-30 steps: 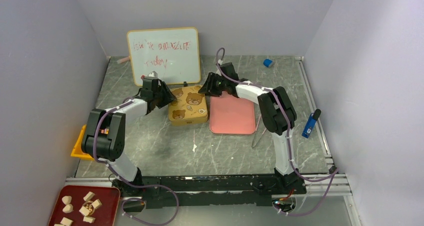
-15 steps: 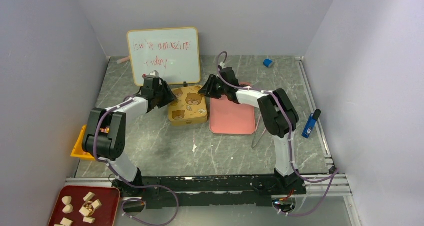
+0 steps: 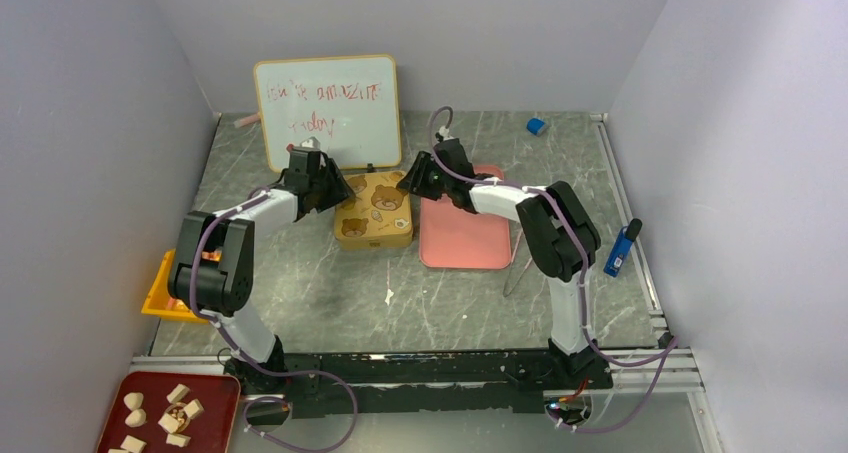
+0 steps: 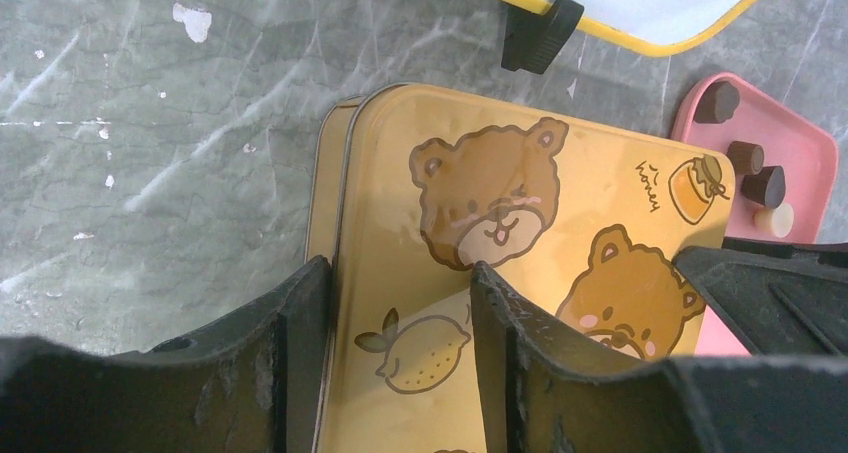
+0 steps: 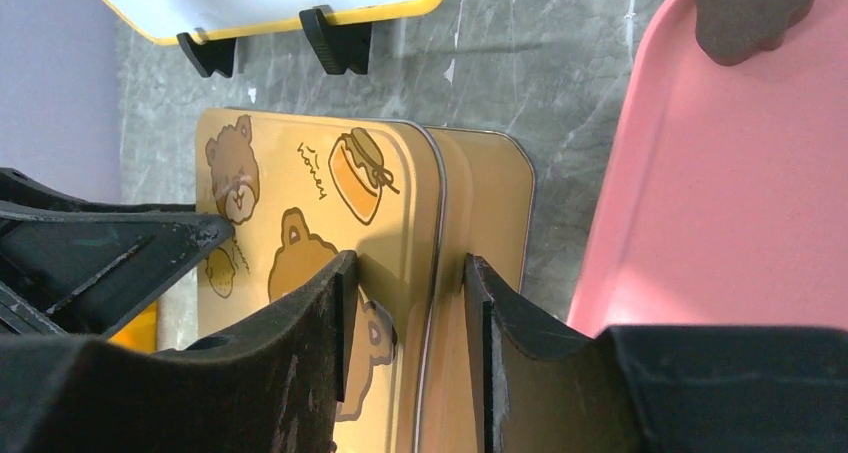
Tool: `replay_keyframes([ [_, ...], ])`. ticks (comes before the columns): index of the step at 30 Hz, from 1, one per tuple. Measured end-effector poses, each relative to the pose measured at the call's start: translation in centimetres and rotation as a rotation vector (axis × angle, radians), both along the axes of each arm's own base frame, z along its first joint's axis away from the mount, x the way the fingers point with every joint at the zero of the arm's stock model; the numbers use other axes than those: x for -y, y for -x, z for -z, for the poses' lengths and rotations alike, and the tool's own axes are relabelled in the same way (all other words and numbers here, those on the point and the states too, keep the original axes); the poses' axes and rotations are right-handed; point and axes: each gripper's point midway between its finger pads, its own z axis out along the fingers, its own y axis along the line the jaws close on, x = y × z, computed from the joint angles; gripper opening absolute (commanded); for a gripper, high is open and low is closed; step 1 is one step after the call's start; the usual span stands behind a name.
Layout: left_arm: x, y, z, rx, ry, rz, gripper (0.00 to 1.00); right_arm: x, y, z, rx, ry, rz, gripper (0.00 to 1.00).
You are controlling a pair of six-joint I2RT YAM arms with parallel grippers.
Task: Pack the chocolate
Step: Adjust the box lid on the packing box.
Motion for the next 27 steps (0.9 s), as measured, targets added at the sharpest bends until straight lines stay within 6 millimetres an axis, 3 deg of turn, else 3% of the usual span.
replay_keyframes([
  [6,0.0,-0.1,-0.1,0.003,0.0,0.0,0.53,0.0,0.1,-0.4,0.022,0.035,0.008,0.34],
  [9,0.0,-0.1,-0.1,0.003,0.0,-0.001,0.53,0.0,0.1,-0.5,0.024,0.051,0.007,0.42],
  [14,0.0,-0.2,-0.1,0.004,0.0,0.0,0.54,0.1,0.6,-0.5,0.018,0.069,-0.002,0.48],
  [27,0.4,-0.7,-0.1,0.013,0.003,0.004,0.54,0.4,2.7,-0.3,0.001,0.091,-0.04,0.51],
])
